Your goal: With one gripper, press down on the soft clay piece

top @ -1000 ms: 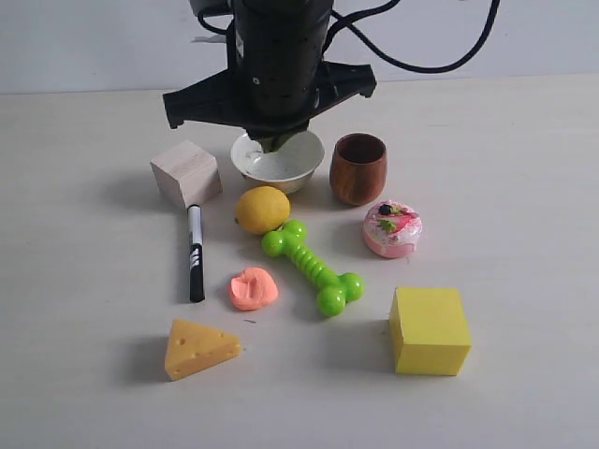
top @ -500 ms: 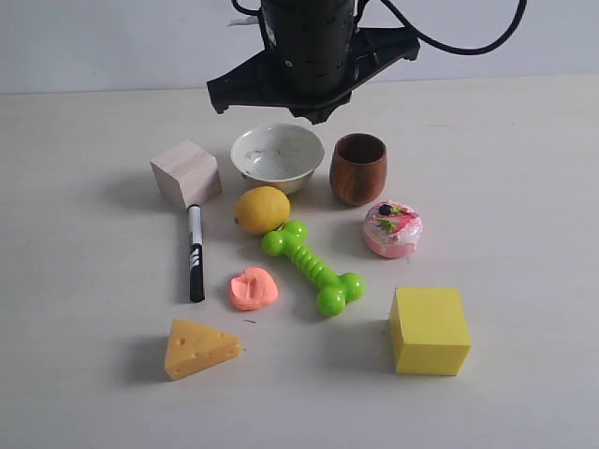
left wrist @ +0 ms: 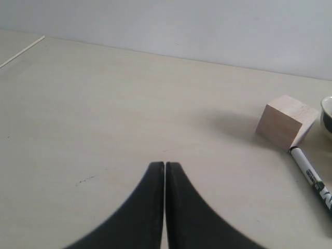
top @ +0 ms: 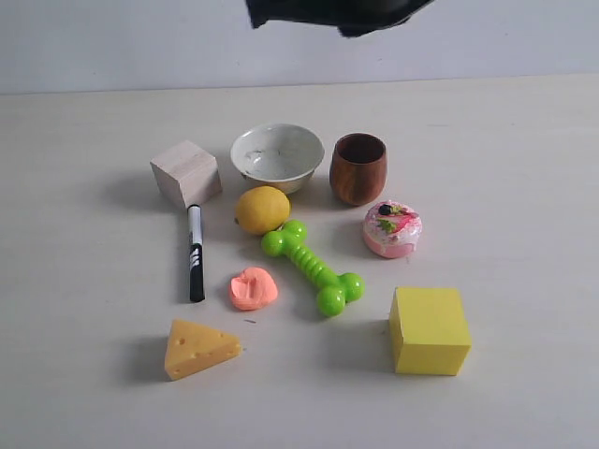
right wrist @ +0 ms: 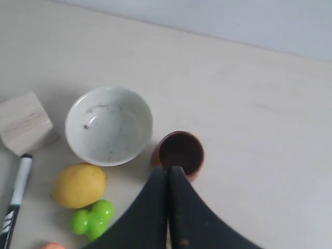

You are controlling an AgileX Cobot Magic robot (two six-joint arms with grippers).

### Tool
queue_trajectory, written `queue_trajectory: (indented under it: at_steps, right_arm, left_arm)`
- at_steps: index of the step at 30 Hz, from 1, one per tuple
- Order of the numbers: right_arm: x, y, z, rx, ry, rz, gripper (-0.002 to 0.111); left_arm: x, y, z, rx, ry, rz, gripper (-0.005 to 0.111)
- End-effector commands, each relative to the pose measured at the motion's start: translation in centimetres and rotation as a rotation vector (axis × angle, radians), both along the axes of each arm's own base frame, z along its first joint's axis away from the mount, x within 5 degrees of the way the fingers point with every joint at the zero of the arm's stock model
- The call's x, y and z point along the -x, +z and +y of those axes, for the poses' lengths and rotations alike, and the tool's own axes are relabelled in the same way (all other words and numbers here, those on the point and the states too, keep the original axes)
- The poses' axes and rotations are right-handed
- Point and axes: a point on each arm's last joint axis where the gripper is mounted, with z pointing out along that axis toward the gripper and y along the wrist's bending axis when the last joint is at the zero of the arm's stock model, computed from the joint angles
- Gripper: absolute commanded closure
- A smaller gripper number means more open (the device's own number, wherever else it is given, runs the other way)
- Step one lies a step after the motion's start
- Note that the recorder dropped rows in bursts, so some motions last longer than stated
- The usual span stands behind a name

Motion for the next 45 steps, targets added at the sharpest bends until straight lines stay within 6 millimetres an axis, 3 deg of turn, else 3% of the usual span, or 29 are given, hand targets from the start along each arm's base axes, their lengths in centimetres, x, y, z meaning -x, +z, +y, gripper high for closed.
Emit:
queue_trajectory:
  at_steps: [1, 15, 20, 26, 35, 45]
  right_arm:
    - [1.5, 1.2, -4.0, -0.029, -0.097, -0.098, 0.108]
    - [4.2, -1.6, -16.4, -0.184, -0.260, -0.183, 0.108]
    - [6.8, -2.8, -20.8, -0.246, -0.355, -0.265, 0.108]
    - [10.9, -4.3, -24.4, -0.274, -0.469, -0.386, 0.108]
    - [17.0, -7.5, -26.3, -0.245, -0.597, -0.518, 0.108]
    - [20.6, -8.6, -25.9, -0.254, -0.577, -0.672, 0.108]
  left_arm:
    - [0.0, 0.0, 0.0, 0.000, -0.001, -0.007, 0.103]
    - [0.0, 0.0, 0.0, 0.000, -0.001, -0.007, 0.103]
    - [0.0, 0.0, 0.0, 0.000, -0.001, -0.007, 0.103]
    - [0.0, 0.0, 0.0, 0.000, -0.001, -0.007, 0.103]
    - [0.0, 0.0, 0.0, 0.000, -0.001, -0.007, 0.103]
    - [0.0, 0.0, 0.0, 0.000, -0.001, -0.007, 0.103]
